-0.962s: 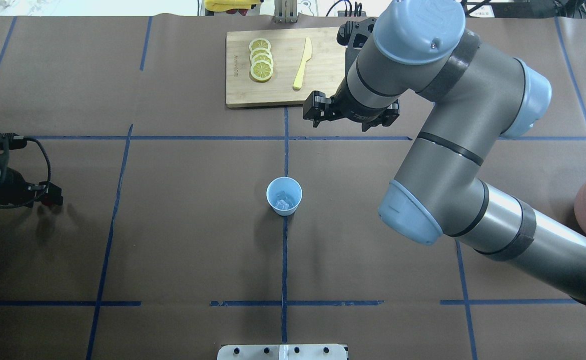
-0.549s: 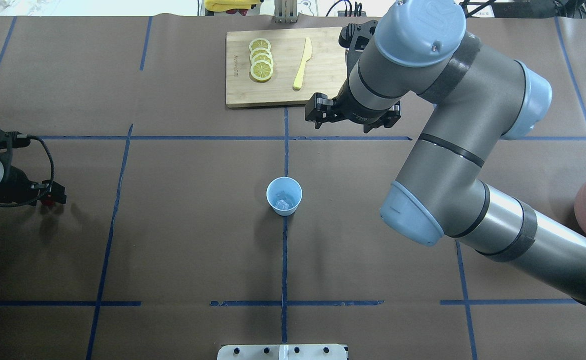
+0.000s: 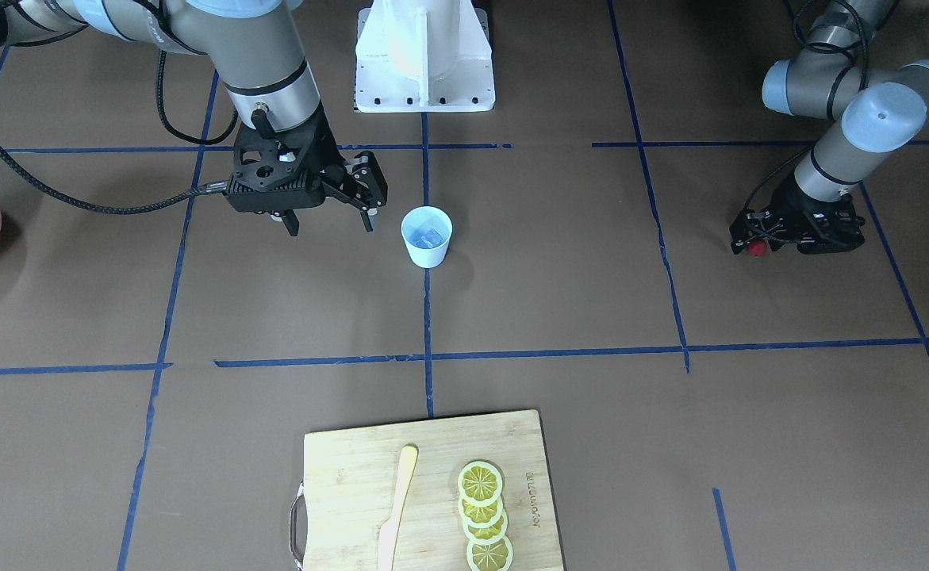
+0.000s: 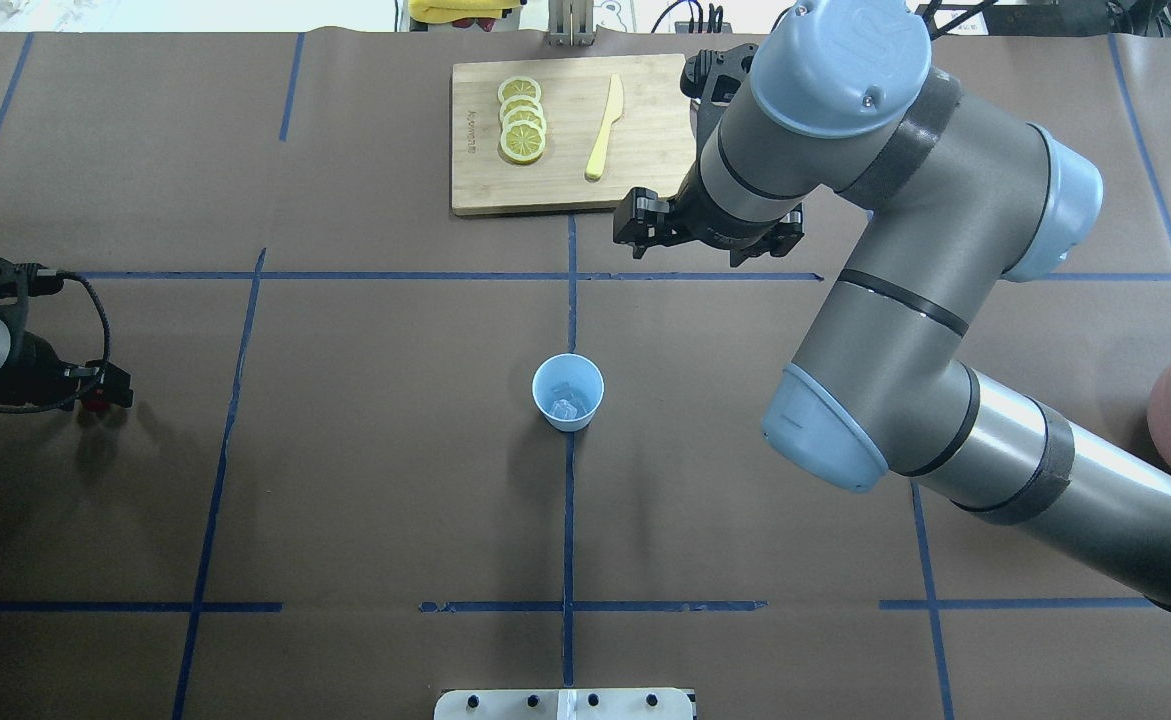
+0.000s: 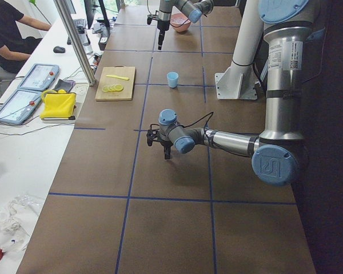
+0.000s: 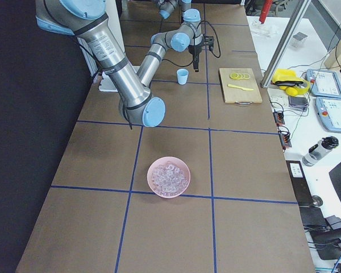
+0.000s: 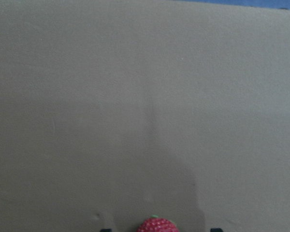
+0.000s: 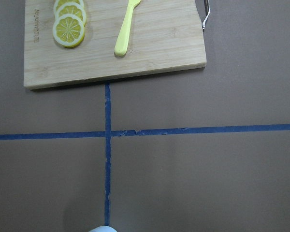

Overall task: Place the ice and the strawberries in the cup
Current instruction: 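Lower the left gripper onto the red strawberry and close it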

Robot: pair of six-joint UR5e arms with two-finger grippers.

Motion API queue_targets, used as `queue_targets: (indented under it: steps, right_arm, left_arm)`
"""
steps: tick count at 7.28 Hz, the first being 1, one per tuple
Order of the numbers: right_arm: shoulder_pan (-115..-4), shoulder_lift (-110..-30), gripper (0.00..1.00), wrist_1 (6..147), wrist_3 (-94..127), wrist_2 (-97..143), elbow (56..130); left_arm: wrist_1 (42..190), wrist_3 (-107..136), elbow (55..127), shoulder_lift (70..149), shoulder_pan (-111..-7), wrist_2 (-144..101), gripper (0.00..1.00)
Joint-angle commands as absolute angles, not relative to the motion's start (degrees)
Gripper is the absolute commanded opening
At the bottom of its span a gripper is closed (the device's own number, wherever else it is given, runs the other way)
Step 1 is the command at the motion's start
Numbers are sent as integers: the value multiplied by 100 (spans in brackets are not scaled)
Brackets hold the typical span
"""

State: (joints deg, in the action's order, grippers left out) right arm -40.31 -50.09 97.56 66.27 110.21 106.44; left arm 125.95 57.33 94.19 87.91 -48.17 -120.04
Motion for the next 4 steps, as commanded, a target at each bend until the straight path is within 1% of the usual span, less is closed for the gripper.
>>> queue_targets:
  steps: [1, 3, 4]
  right_arm:
    - [-4025, -5018, 99, 9756, 6627, 11013, 10644]
    - [-4008, -5054, 99, 9747, 6627, 11004, 10661]
    - [-4008, -5054, 99, 9738, 6627, 11004, 10661]
  left_arm:
    - [12595, 5730, 9422, 8789, -4825, -12006, 71]
    - [12595, 5722, 9439, 8780, -4834, -12006, 64]
    - [12595, 5722, 9492, 8772, -4851, -12023, 57]
